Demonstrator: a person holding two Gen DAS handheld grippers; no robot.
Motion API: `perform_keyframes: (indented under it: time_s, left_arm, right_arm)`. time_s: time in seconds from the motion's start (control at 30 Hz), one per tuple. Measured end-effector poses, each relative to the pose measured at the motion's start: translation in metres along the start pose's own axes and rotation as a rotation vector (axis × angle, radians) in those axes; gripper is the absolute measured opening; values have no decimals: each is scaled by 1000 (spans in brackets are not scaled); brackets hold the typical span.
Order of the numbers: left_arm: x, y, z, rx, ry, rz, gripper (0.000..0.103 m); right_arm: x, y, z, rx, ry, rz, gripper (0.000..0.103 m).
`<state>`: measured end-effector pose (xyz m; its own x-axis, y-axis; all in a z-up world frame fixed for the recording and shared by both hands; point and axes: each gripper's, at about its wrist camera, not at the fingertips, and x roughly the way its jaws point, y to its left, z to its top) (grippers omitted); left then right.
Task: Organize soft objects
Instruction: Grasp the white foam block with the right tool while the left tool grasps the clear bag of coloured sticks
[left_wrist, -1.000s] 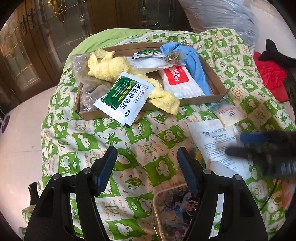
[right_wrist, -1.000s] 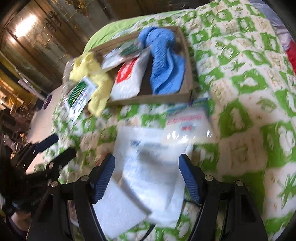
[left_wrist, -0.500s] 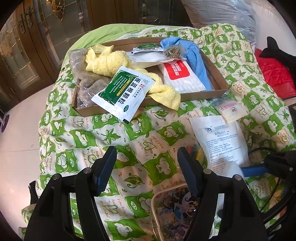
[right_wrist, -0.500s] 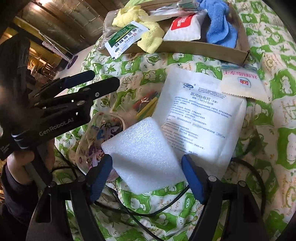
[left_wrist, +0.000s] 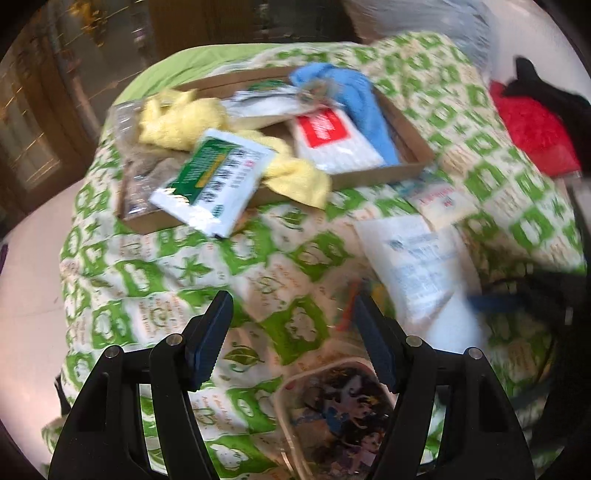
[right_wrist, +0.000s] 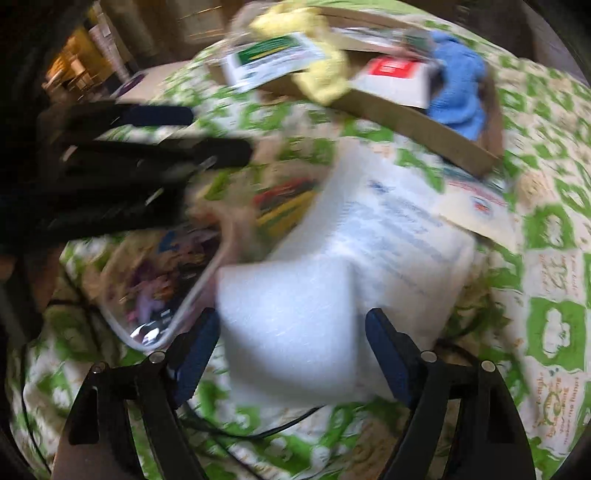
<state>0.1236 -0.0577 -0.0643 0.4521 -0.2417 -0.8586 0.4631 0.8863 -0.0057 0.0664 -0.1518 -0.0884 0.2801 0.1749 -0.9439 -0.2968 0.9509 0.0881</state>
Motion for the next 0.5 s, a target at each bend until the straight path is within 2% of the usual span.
perform_keyframes:
  time_s: [0.07,0.13,0.17,0.23,0.37,0.47,0.5]
  left_arm:
    - [6,-10,-1,55,21,-8,69]
    - [12,-19,-1,103,41,-11,69]
    - [14,-23,-1,118,47,-14,69]
    - [21,-32,0,165,54,-25,68]
    - [40,-41,4,217,98,10,68]
    - [50,-40,4,220,117,15,51]
    - [47,-38,5,207,102,11,33]
  right_arm:
    - [-4,-20,2,91,-13,-18,71]
    - [-4,-38,2,176,-14,-32,71]
    - [-3,-46,1,215,-9,-9,71]
    - [-3,-48,2,225,-14,6,71]
    - [0,-45,3,224,-13,-2,71]
    - [0,-42,3,234,-20,4,71]
    - [1,-38,7,237,-22,6,71]
